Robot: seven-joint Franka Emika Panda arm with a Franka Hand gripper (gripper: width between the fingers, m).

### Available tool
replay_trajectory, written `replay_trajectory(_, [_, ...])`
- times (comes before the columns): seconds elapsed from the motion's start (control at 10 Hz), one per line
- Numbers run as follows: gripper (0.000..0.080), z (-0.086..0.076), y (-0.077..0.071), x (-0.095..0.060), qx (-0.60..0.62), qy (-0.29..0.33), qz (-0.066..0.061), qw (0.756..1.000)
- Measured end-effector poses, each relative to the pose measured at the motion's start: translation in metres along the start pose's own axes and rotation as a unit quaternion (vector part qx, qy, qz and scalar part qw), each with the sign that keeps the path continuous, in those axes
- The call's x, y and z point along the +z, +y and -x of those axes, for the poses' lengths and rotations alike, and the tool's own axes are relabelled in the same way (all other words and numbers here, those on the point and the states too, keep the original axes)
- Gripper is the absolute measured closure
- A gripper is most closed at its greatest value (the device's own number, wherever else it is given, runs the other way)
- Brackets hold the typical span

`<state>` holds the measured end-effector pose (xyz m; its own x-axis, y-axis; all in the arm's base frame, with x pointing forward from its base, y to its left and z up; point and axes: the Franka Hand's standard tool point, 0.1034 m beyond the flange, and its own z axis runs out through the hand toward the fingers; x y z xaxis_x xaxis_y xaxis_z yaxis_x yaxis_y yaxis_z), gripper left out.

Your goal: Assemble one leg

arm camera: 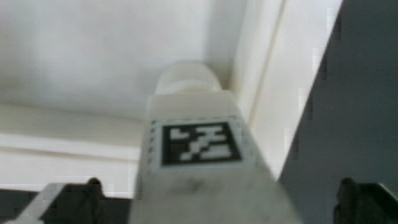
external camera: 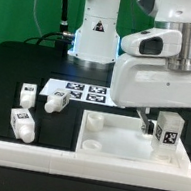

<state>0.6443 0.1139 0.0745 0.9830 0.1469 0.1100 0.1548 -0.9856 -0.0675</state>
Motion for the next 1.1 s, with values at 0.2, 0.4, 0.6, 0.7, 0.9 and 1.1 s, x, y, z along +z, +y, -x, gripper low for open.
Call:
replay_trajectory(0.2, [0.0151,-0.0077,0.0124,0.0009,0.001,0.003,0.003,1.0])
replay_trajectory(0.4, [0.0263,-0.0063,0.0117,0.002,0.016,0.003,0.003,1.0])
replay_trajectory(0.6, [0.0441,-0.0062,0.011,0.0023,0.063,0.003,0.003,0.998])
replay_trajectory(0.7, [0.0441,-0.0061,0.0105,0.0024,0.101,0.003,0.002,0.995])
replay_trajectory(0.9, [0.0518,-0.0061,0.01,0.0025,0.147,0.003,0.002,0.989])
replay_trajectory(1.1, [0.0518,-0.0052,0.0141,0.0033,0.267,0.004,-0.001,0.964])
